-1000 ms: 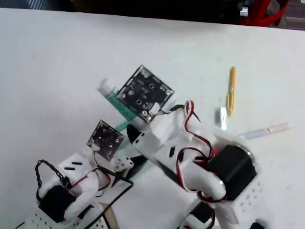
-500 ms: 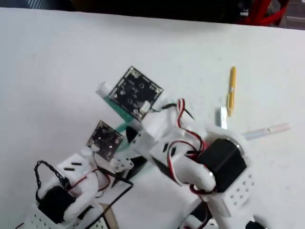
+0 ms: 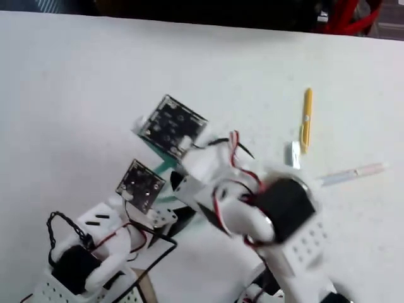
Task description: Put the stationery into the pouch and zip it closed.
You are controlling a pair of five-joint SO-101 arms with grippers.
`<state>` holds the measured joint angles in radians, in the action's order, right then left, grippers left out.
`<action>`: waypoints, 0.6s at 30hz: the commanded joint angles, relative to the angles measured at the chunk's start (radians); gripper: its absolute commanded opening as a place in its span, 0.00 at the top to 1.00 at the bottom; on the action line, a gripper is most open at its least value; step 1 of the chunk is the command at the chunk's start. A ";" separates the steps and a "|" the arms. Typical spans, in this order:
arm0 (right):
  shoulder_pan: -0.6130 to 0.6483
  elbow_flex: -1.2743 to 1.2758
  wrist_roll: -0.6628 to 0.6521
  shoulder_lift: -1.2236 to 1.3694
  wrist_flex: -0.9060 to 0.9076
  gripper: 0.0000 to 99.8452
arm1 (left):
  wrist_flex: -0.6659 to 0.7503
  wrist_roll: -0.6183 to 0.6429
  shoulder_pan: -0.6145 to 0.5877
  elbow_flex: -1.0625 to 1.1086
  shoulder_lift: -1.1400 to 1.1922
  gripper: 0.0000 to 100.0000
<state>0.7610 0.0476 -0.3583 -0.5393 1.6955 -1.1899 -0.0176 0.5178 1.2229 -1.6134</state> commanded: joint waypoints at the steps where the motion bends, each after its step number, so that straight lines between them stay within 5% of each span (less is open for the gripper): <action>1: -0.018 0.068 -0.018 0.136 0.022 0.98 | 0.021 0.008 -0.002 -0.006 0.004 0.74; 8: -0.019 -0.051 -0.018 0.186 0.016 0.97 | 0.021 0.008 -0.002 -0.006 0.004 0.74; 14: -0.021 -0.075 -0.017 0.166 0.022 0.74 | 0.021 0.008 -0.007 -0.006 0.004 0.74; 18: -0.019 -0.075 -0.066 0.077 0.022 0.71 | 0.021 0.008 -0.007 -0.006 0.004 0.74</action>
<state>0.7595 -0.0153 -0.3721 -0.4181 1.7154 -1.1884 -0.0192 0.5117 1.2229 -1.6134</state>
